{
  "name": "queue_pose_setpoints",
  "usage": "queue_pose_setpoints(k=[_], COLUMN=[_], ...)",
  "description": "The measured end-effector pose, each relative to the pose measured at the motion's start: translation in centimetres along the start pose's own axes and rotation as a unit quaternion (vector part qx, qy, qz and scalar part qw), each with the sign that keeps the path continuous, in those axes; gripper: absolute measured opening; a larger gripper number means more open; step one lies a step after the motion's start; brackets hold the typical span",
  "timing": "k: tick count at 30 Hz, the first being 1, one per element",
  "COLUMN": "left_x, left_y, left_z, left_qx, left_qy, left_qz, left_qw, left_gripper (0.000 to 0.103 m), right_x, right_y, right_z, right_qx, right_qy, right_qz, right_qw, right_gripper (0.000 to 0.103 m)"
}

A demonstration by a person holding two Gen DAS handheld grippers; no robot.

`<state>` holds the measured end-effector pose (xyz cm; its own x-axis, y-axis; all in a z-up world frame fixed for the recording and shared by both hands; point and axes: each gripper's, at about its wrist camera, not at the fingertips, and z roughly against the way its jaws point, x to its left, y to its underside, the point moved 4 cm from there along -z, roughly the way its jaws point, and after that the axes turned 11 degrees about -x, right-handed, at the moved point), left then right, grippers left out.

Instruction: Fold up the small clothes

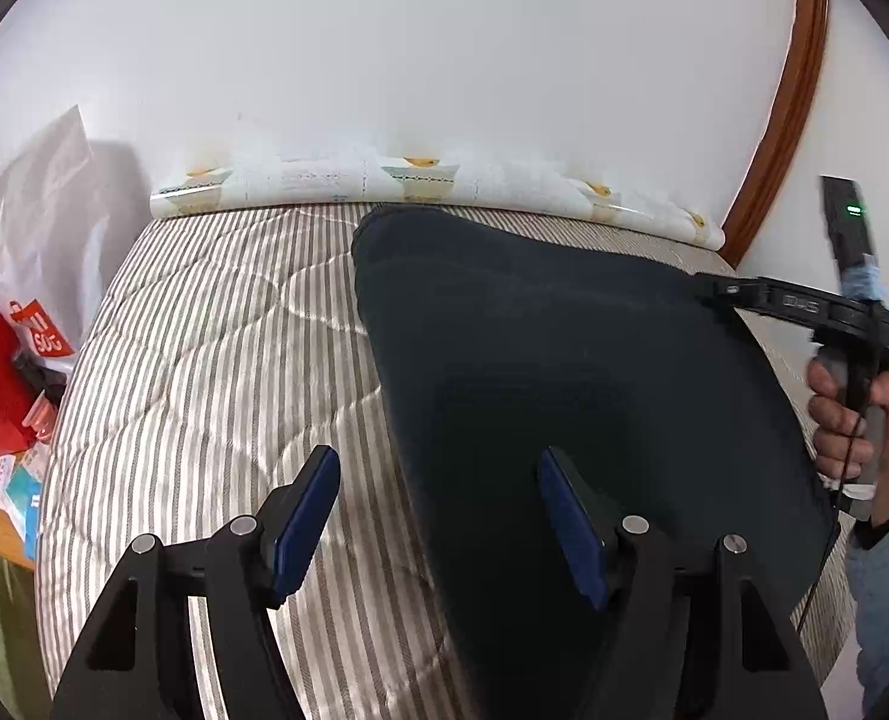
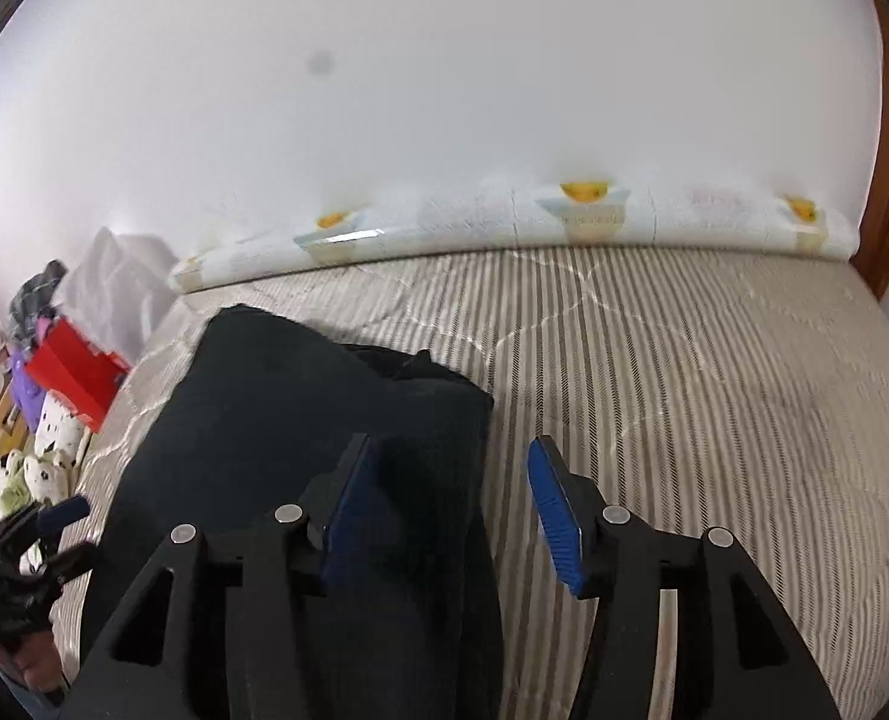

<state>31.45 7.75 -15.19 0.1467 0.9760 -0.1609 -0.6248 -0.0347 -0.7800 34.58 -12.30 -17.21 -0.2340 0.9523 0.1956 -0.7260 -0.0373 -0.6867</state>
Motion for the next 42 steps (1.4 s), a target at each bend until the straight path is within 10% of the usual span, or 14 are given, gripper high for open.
queue_pose_setpoints(k=[3,5,9,19,25,36,38,39,42], left_x=[0.0,0.1,0.2,-0.1,-0.3,-1.0,-1.4,-1.6,-1.5], left_y=[-0.2,-0.2,0.1,0.4,1.4,4.3,4.8,4.9,5.0], left_z=[-0.9,-1.6,-2.3,-1.7,0.3,3.9,3.9,3.9,4.1], left_qx=[0.005,0.009,0.018,0.017,0.011,0.002,0.001,0.000,-0.003], left_qy=[0.007,0.009,0.015,0.012,0.016,0.028,0.022,0.018,0.010], left_qz=[0.003,0.006,0.007,-0.002,0.004,0.013,0.006,0.003,0.003], left_qw=[1.0000,0.9999,0.9997,0.9998,0.9998,0.9995,0.9997,0.9998,0.9999], left_gripper=[0.066,0.066,0.066,0.066,0.066,0.066,0.067,0.067,0.067], right_x=[-0.3,0.2,1.1,0.1,-0.5,-2.2,-2.4,-2.4,-2.9], right_y=[-0.2,-0.5,-2.4,-1.3,1.5,10.7,10.9,10.9,10.6], right_z=[-3.1,-4.2,-1.1,-1.1,4.9,10.3,10.1,10.2,12.2], right_qx=[0.043,0.048,-0.056,-0.016,-0.009,0.012,-0.003,-0.013,-0.085], right_qy=[-0.021,-0.046,-0.065,-0.003,-0.016,-0.081,-0.084,-0.088,-0.095], right_qz=[-0.041,-0.043,0.025,0.029,0.031,-0.028,-0.049,-0.058,-0.066], right_qw=[0.998,0.997,0.996,0.999,0.999,0.996,0.995,0.994,0.990], right_gripper=[0.047,0.010,0.009,0.020,0.043,0.044,0.035,0.001,0.002])
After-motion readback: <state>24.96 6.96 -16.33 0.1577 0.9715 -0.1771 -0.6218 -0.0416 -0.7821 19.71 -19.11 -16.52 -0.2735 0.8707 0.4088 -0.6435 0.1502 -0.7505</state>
